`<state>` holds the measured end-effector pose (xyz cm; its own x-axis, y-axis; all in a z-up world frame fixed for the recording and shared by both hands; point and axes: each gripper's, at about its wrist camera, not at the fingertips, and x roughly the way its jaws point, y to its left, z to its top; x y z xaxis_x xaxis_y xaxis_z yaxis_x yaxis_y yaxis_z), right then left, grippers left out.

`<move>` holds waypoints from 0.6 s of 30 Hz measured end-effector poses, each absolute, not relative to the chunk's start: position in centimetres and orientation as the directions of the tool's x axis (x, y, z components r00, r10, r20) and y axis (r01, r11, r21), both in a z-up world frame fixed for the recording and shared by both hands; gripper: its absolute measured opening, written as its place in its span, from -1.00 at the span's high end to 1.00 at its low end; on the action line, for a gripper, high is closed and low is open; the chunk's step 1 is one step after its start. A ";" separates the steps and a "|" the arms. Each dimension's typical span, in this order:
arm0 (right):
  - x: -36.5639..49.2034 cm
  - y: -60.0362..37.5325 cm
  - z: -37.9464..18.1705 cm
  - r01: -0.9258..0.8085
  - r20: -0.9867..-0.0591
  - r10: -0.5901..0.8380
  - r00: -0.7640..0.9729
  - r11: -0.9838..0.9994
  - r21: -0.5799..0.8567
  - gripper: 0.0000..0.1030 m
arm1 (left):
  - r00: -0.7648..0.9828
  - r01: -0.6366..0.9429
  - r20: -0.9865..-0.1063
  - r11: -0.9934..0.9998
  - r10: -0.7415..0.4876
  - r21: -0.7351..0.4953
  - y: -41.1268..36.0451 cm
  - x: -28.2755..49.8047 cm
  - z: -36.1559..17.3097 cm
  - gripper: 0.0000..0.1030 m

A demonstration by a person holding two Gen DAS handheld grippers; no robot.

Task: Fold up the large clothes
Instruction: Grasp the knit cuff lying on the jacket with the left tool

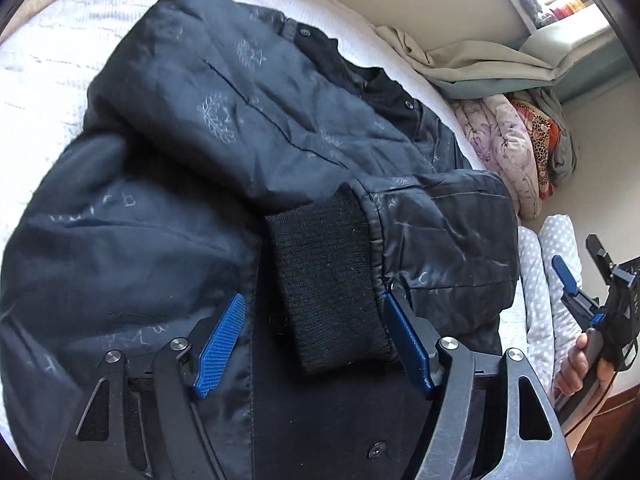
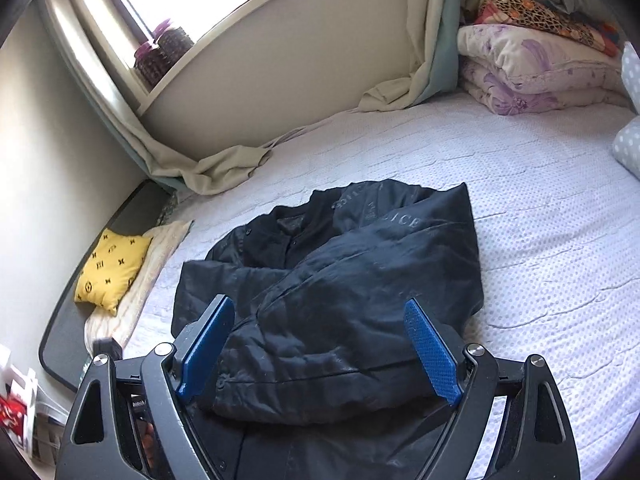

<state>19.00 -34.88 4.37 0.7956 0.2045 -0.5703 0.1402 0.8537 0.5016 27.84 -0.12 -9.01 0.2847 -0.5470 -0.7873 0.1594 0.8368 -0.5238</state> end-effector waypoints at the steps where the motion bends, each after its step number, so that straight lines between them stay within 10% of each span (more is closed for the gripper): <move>1: 19.0 -35.2 4.4 0.146 -0.566 0.204 0.798 0.847 0.511 -0.68 | 0.283 0.159 -0.785 0.834 -0.552 -0.529 -0.2 27.9 -9.1 -0.46; 4: 18.8 -36.5 4.4 0.175 -0.556 0.195 0.808 0.822 0.542 -0.68 | 0.257 0.138 -0.749 0.791 -0.610 -0.596 0.0 28.7 -9.4 -0.42; 13: 19.0 -38.3 3.2 0.237 -0.567 0.186 0.802 0.773 0.588 -0.68 | 0.173 0.152 -0.701 0.721 -0.692 -0.676 -1.8 29.7 -10.7 0.56; 18: 19.5 -38.0 3.1 0.255 -0.586 0.160 0.794 0.787 0.561 -0.68 | 0.165 0.255 -0.716 0.731 -0.678 -0.633 -2.9 29.6 -7.6 0.63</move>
<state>19.49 -38.01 3.06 0.7944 0.1603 -0.5859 0.2552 0.7873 0.5614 29.61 -2.92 -7.62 0.1653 -0.6778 -0.7165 0.2549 0.7311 -0.6328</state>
